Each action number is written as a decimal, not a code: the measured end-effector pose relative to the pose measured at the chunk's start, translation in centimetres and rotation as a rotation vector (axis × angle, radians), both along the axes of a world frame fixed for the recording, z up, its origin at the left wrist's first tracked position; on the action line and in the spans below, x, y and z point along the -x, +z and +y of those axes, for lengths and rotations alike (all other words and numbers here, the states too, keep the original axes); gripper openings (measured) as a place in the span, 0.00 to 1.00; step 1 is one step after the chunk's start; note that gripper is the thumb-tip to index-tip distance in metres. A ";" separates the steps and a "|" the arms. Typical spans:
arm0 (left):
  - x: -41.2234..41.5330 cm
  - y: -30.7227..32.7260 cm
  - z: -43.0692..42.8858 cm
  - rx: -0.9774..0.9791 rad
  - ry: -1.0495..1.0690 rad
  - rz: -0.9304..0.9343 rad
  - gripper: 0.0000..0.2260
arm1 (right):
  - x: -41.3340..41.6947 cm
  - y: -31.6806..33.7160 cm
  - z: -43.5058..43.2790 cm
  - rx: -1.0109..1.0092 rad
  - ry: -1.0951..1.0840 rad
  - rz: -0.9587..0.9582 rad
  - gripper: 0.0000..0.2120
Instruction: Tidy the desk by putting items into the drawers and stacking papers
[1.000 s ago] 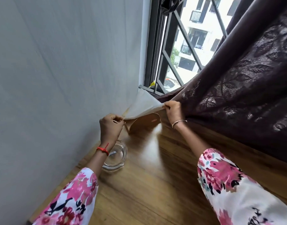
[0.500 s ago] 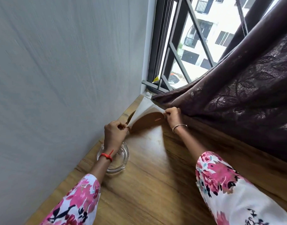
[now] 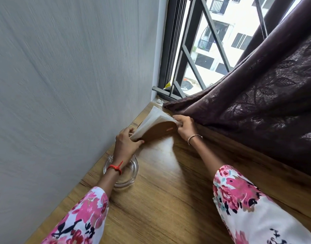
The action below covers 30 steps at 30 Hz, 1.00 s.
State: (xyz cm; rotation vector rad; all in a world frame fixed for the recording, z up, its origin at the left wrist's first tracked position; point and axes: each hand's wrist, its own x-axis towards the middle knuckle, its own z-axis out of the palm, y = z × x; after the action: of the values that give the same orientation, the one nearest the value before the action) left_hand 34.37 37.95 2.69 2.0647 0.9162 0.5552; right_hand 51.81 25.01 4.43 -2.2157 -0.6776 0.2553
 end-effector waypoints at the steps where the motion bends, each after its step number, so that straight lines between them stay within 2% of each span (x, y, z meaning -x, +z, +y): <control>1: -0.1 0.0 0.0 0.000 -0.016 0.008 0.23 | 0.0 0.0 0.1 -0.014 0.005 0.034 0.22; 5: -0.3 0.2 0.1 -0.017 -0.060 0.000 0.21 | -0.2 0.1 0.6 -0.038 0.045 0.137 0.27; 11: -0.4 0.3 0.4 -0.072 -0.110 -0.003 0.21 | 0.1 0.9 0.1 0.000 0.092 0.184 0.28; 15: -0.5 0.4 0.7 -0.063 -0.177 0.024 0.21 | 0.5 1.3 -1.1 0.036 0.089 0.133 0.26; 23: -0.4 0.9 -1.4 -0.080 -0.364 0.023 0.17 | 1.8 1.3 -6.9 0.049 0.046 0.169 0.23; 30: -0.1 0.9 -3.1 -0.098 -0.486 0.073 0.19 | 3.6 1.8 -10.7 0.098 -0.001 0.183 0.23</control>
State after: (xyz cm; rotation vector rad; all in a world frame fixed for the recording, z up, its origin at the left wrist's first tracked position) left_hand 34.50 34.85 3.55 2.3026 0.4028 0.2672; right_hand 48.26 14.33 6.24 -2.2513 -0.5742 0.4941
